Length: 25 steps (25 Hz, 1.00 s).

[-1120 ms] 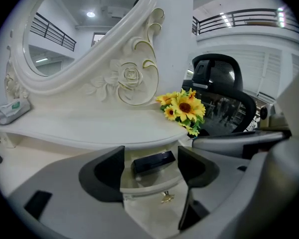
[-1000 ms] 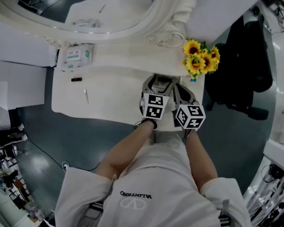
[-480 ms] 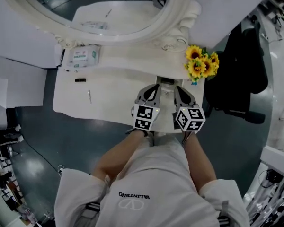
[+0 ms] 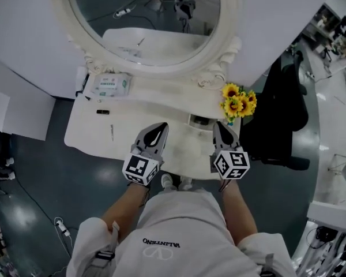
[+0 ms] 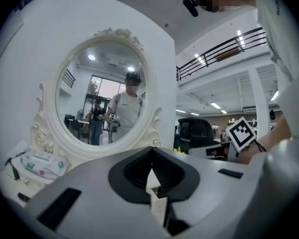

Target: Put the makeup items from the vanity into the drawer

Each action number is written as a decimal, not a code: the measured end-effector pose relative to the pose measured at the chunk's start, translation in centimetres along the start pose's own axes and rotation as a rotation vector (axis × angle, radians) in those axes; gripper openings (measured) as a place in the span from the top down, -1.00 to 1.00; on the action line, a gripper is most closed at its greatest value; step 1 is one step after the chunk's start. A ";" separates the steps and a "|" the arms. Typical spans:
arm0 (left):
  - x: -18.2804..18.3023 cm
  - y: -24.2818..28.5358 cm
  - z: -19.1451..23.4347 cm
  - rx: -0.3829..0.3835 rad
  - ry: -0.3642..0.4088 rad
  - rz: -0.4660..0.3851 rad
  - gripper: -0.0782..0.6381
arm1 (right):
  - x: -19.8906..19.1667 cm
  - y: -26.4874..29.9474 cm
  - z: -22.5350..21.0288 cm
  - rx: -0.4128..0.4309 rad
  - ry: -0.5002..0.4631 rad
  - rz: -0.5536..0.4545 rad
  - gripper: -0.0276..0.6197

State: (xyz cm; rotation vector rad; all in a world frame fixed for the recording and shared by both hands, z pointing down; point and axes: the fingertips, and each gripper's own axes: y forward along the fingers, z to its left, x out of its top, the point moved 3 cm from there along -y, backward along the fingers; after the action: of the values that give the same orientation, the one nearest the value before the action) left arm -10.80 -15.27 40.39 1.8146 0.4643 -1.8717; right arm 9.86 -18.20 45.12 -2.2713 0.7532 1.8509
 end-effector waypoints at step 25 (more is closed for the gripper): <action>10.1 -13.1 7.6 0.253 0.106 -0.210 0.78 | 10.4 -6.3 4.2 0.040 -0.119 -0.247 0.89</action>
State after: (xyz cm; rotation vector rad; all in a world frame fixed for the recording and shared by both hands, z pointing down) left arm -24.45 -9.80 29.60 2.1096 0.4898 -2.0593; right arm 10.32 -14.17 32.93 -2.0988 0.4644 1.8178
